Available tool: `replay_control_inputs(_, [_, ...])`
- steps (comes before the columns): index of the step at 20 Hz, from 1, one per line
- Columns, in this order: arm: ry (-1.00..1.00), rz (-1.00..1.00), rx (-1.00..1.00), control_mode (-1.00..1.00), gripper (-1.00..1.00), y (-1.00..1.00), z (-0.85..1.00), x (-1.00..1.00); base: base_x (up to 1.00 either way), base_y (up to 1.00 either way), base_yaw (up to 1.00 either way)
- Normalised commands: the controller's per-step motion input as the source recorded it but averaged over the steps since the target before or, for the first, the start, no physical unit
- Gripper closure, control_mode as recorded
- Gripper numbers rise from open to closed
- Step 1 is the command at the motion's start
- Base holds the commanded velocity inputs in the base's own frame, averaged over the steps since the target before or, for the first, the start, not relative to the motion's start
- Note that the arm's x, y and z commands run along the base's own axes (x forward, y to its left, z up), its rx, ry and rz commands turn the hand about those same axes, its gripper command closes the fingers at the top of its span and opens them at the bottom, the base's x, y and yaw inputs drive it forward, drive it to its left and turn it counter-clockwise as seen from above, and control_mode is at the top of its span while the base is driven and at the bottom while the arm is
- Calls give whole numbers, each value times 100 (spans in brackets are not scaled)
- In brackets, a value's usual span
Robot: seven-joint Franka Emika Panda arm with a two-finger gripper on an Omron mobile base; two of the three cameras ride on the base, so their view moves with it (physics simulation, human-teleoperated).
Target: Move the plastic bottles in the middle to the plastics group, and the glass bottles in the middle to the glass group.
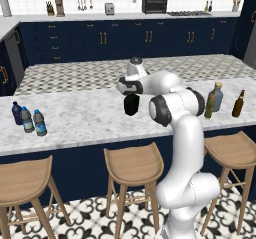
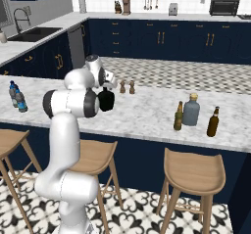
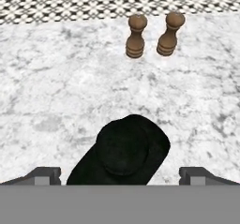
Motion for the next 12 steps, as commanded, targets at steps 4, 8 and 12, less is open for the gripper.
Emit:
replay_control_inputs(4, [0,0,0,-100,-100,0,-1,15,0,0,0])
replay_control_inputs(8, [0,0,0,-100,-100,0,0,12,0,0,0])
replay_control_inputs(12, [0,0,0,-100,-100,0,-1,6,0,0,0])
